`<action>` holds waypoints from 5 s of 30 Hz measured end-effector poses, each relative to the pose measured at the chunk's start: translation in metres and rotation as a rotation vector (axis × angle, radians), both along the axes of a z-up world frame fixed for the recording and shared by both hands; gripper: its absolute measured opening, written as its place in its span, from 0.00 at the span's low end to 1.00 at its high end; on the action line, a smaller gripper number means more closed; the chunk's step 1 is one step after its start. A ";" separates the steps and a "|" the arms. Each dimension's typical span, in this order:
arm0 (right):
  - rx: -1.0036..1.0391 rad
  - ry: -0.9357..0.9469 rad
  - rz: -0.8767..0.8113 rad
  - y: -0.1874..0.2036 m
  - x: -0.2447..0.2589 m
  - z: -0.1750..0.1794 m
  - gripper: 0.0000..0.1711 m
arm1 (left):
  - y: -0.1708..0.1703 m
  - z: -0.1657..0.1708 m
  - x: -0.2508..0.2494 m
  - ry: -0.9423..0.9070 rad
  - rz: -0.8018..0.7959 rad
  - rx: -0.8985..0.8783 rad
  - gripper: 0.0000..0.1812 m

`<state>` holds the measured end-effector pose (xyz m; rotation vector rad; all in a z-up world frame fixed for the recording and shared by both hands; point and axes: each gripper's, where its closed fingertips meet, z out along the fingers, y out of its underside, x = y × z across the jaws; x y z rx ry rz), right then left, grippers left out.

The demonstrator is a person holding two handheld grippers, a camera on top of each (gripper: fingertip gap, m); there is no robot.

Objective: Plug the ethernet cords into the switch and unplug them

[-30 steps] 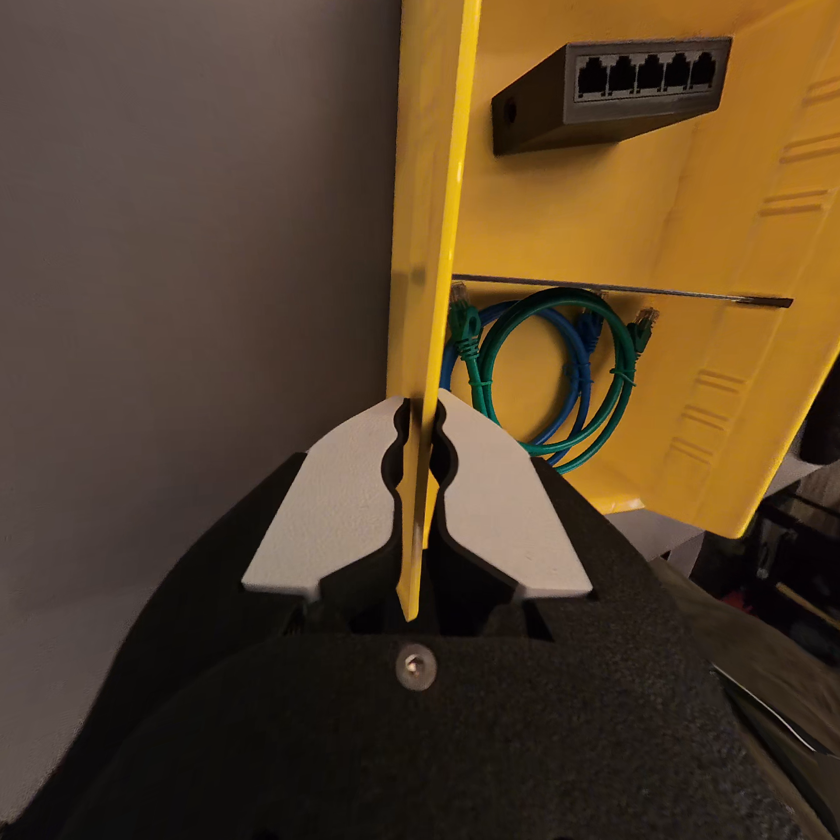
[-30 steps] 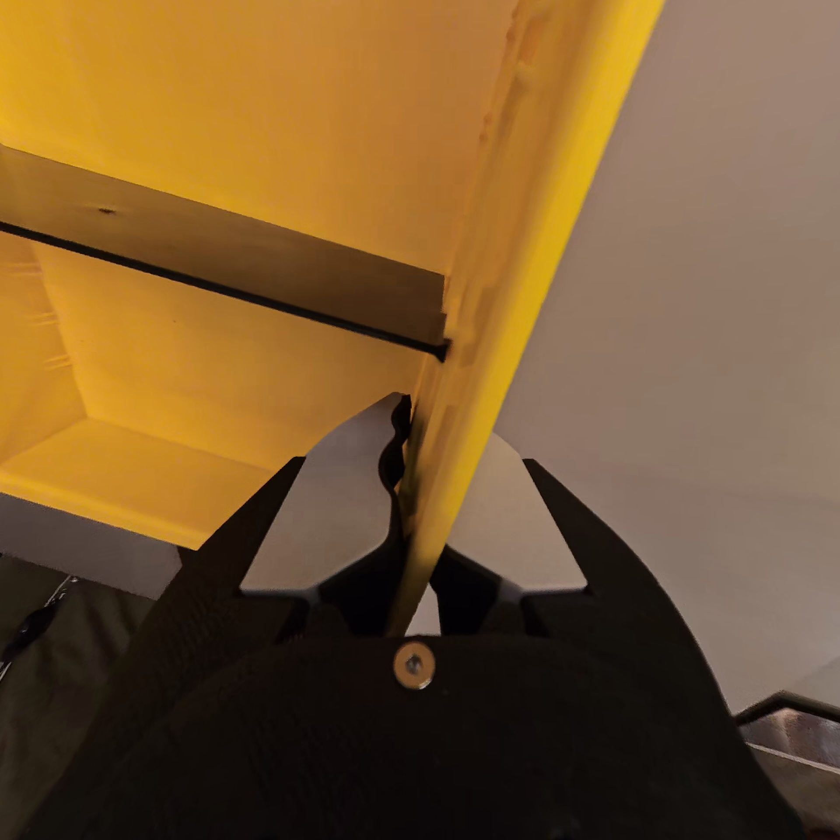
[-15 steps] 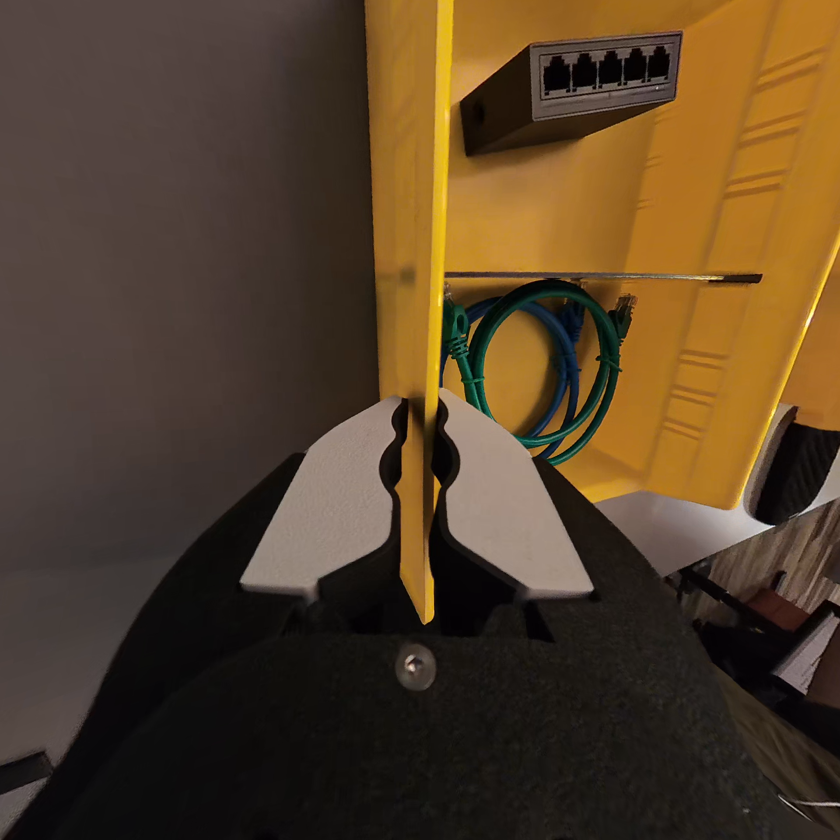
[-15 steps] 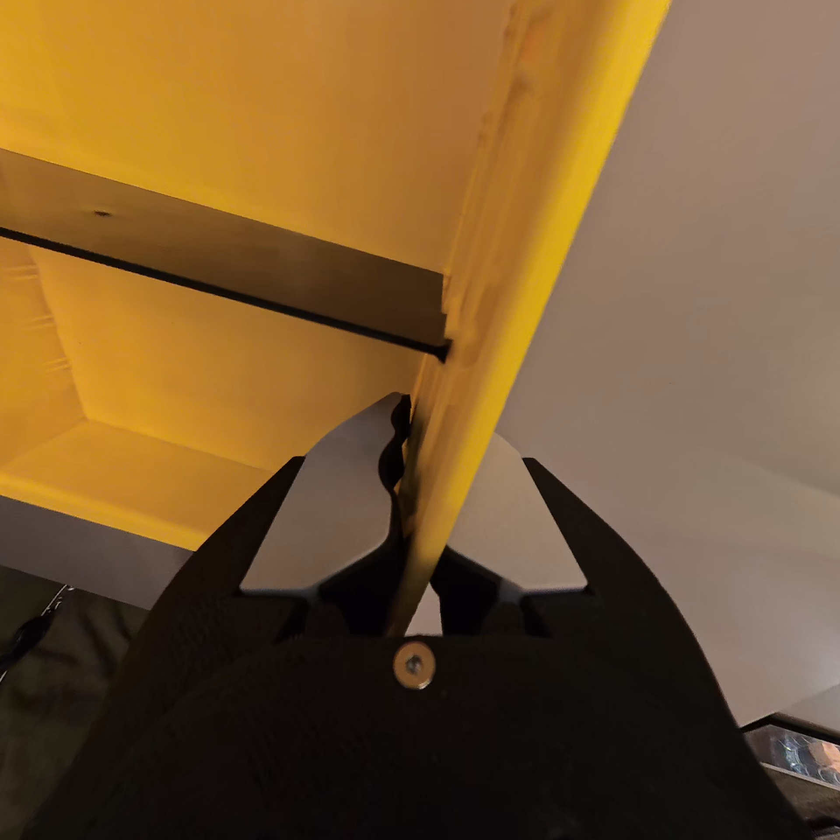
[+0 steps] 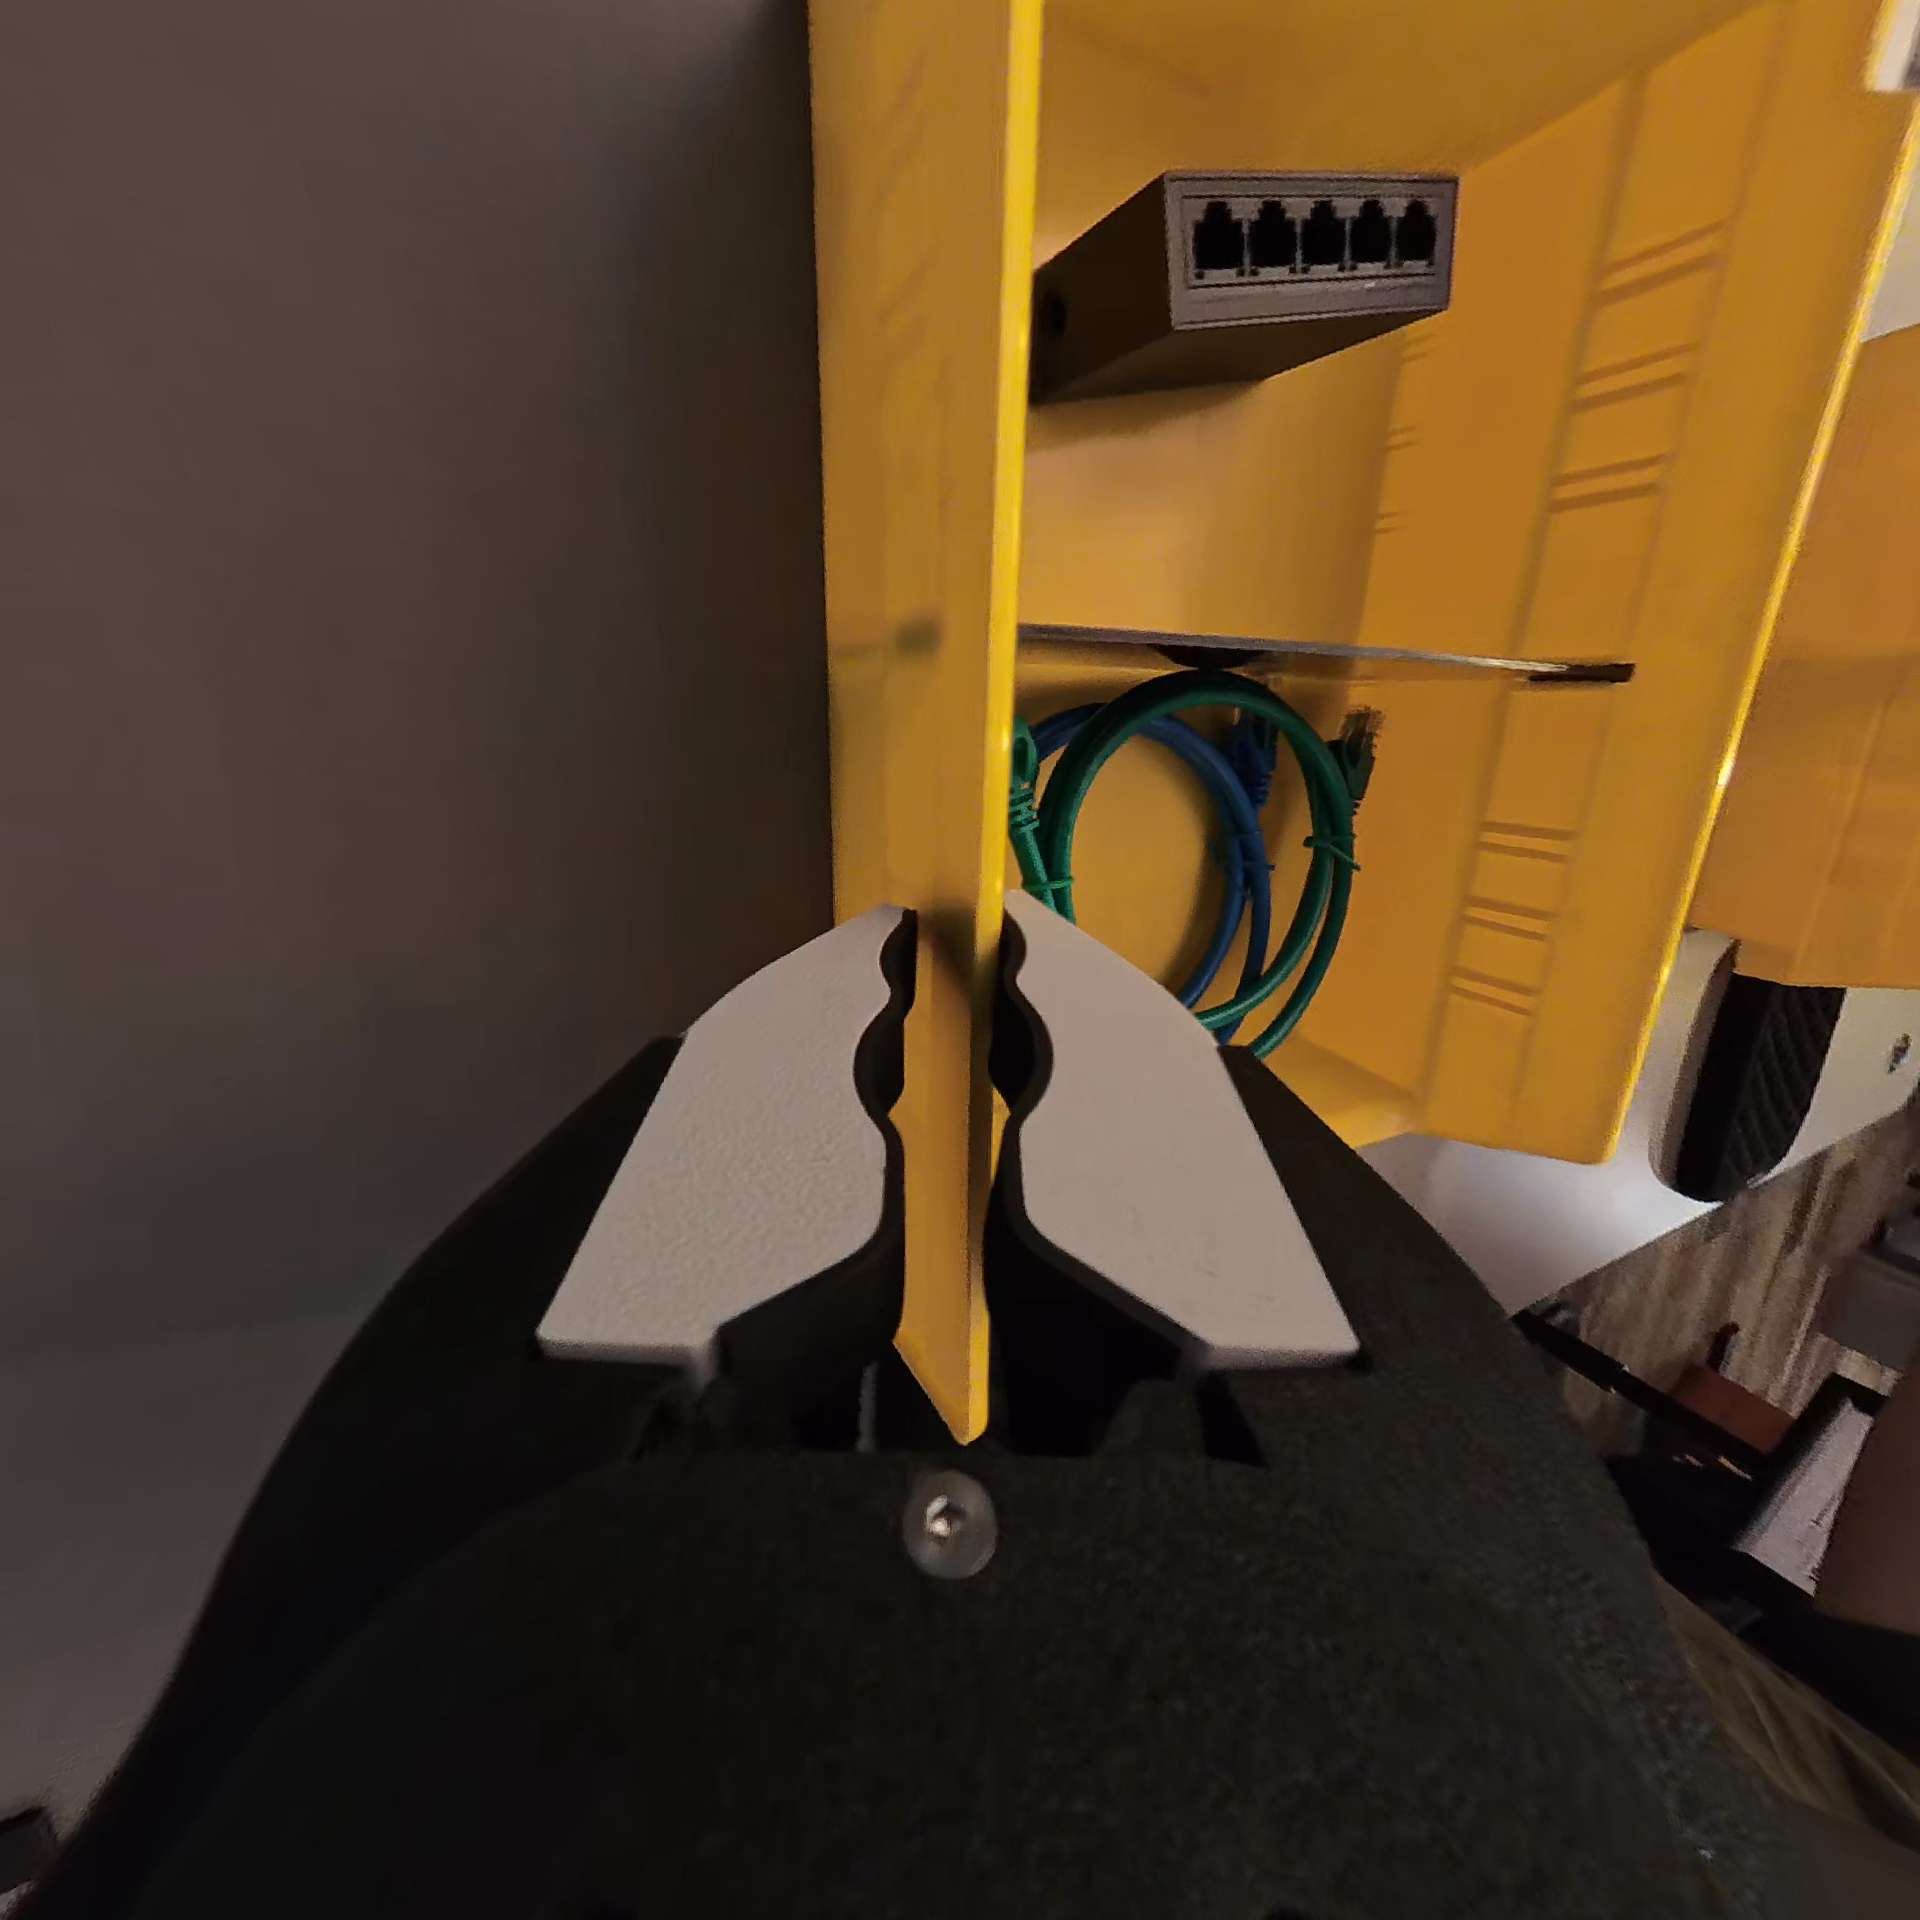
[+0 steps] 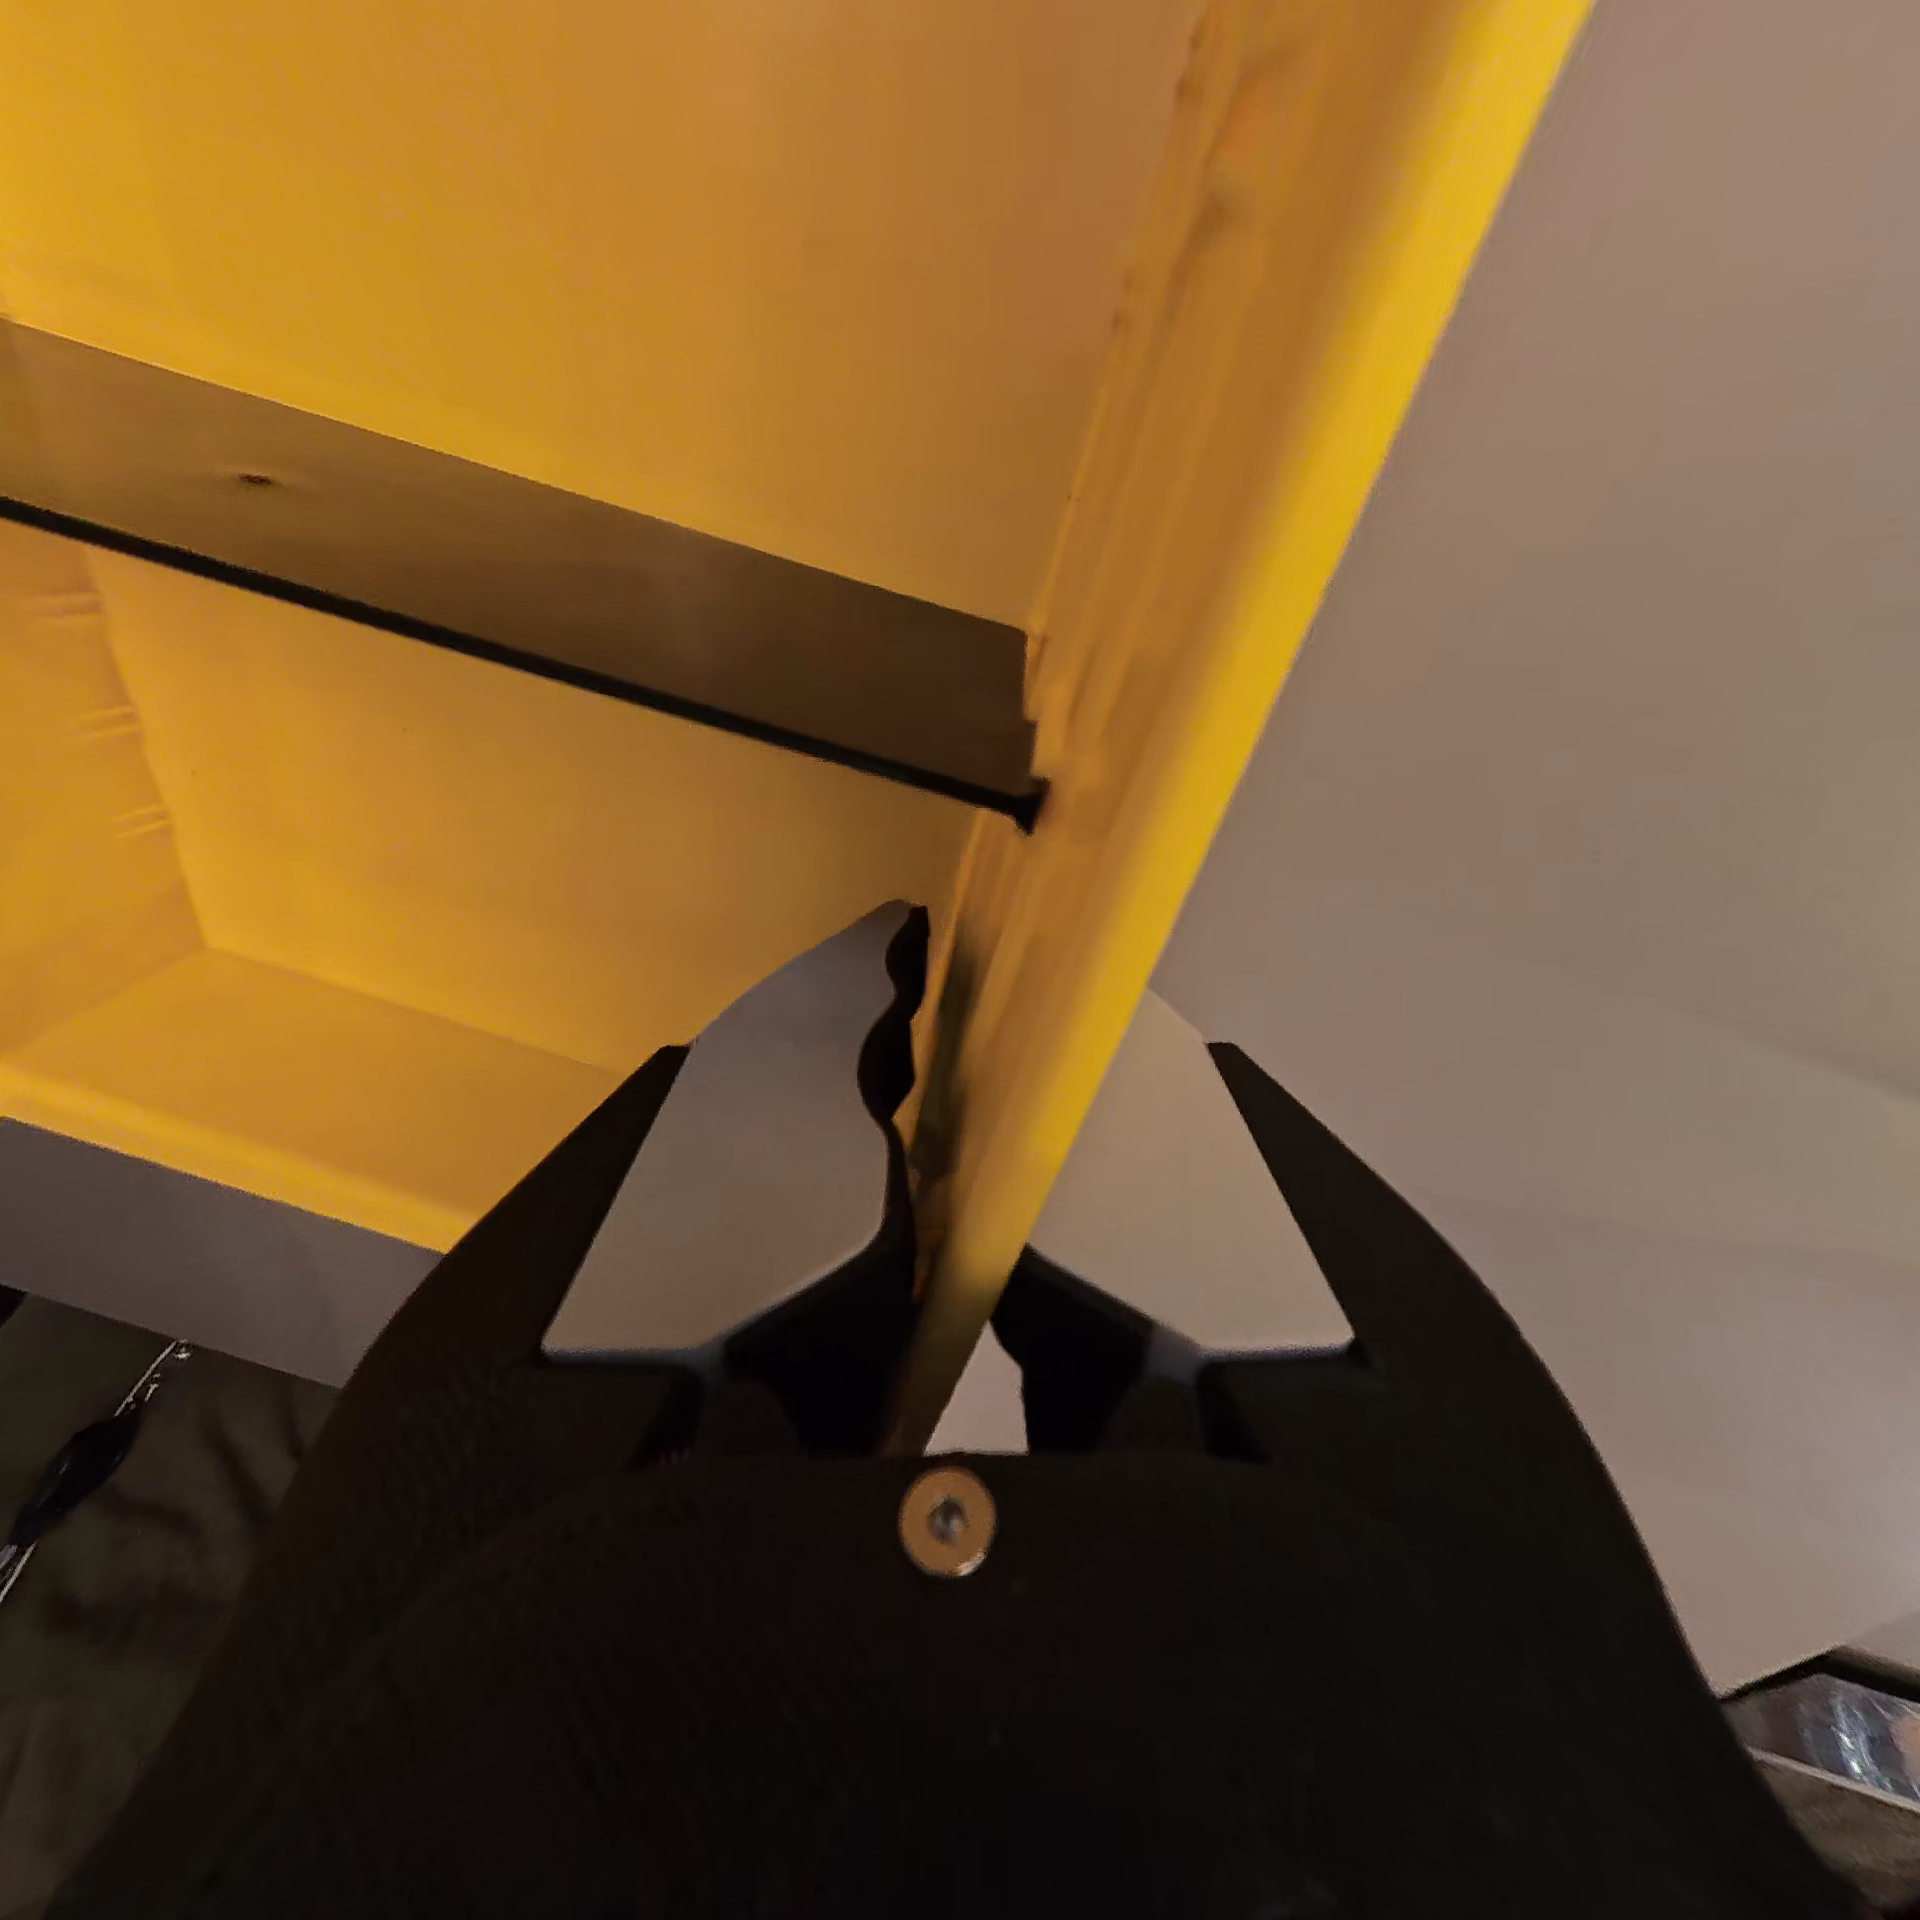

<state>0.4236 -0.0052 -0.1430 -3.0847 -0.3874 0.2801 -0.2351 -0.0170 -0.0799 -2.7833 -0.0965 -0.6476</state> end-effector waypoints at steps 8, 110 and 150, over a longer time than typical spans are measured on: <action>0.112 0.013 -0.035 0.004 0.004 0.014 0.19 | 0.007 0.034 -0.001 -0.082 -0.044 0.174 0.14; 1.549 0.774 0.415 0.020 -0.236 0.297 0.33 | -0.064 0.268 0.237 -0.377 -0.606 1.443 0.24; 1.540 0.558 0.239 -0.095 -0.063 0.389 0.01 | -0.099 0.287 0.225 -0.479 -0.659 1.456 0.21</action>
